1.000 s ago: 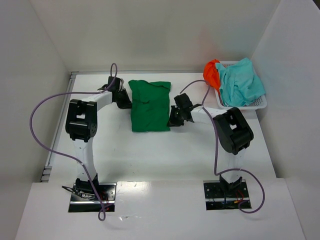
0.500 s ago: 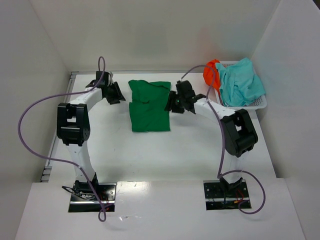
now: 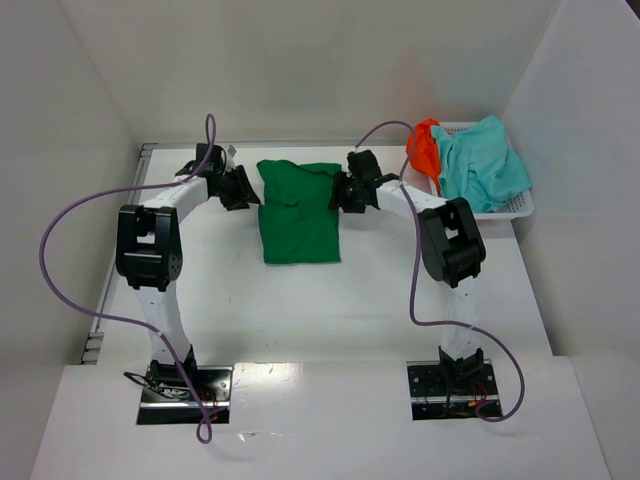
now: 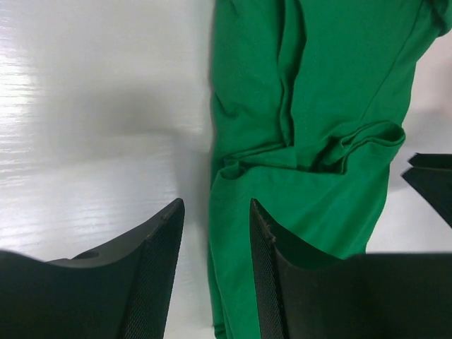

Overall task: Fold and stack the t-shirts
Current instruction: Fold the folded rectangular tshirt in 1/3 of the way

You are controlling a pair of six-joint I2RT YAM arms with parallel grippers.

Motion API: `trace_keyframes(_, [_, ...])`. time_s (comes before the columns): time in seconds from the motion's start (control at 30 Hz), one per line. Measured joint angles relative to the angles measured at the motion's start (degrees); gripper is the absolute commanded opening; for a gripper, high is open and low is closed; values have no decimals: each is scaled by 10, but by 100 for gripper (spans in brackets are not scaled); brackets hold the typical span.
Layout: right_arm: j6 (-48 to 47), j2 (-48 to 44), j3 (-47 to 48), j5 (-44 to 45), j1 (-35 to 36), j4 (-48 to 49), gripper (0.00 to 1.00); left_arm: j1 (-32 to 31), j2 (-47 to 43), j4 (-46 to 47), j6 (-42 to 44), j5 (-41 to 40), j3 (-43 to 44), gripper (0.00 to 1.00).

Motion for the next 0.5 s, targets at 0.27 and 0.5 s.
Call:
trace_keyframes(0.27, [-10,35,19,-11,0,-9,56,0,38,0,2,20,7,50])
trace_keyframes(0.5, [-14,35,40,-19,0,-5,56,0,47,-1,2,26,12,50])
